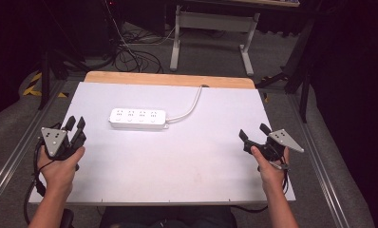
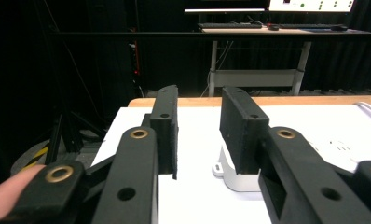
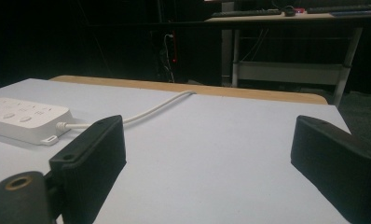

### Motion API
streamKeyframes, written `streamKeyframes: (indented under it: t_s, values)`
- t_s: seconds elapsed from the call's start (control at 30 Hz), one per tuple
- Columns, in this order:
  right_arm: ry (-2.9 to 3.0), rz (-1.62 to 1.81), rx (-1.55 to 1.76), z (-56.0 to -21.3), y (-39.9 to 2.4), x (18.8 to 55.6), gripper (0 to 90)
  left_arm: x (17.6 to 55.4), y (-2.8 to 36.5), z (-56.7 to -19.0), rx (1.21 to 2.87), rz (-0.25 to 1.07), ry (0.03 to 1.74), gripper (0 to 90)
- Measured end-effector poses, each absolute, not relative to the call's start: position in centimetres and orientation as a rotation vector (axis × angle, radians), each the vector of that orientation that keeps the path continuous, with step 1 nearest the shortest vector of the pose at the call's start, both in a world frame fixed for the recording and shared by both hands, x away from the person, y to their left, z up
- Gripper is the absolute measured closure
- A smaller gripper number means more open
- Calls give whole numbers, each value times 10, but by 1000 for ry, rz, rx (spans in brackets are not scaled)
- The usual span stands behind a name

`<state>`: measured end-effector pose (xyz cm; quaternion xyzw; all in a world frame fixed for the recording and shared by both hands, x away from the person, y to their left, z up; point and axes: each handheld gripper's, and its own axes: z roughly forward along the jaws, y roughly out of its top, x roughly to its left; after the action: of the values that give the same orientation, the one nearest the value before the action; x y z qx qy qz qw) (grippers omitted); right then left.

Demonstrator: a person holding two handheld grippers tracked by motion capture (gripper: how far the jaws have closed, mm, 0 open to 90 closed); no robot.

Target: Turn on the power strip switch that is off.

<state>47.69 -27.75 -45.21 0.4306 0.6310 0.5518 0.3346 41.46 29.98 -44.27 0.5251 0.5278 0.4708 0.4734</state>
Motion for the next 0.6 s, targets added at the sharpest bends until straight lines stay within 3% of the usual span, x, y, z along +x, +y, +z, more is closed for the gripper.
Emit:
streamKeyframes:
  t_s: [0.13,0.2,0.27,0.6]
  values:
    - [1646,1441,1125,-452,-278,477,109,414,301,-442,1281,1148,1293,741]
    - [1649,1439,1123,-452,-278,477,109,414,302,-441,1282,1130,1292,847]
    - [1650,1434,1119,-452,-278,476,111,414,303,-441,1287,1124,1287,890]
    - [1644,1439,1126,-453,-279,476,112,413,303,-435,1312,1103,1253,900]
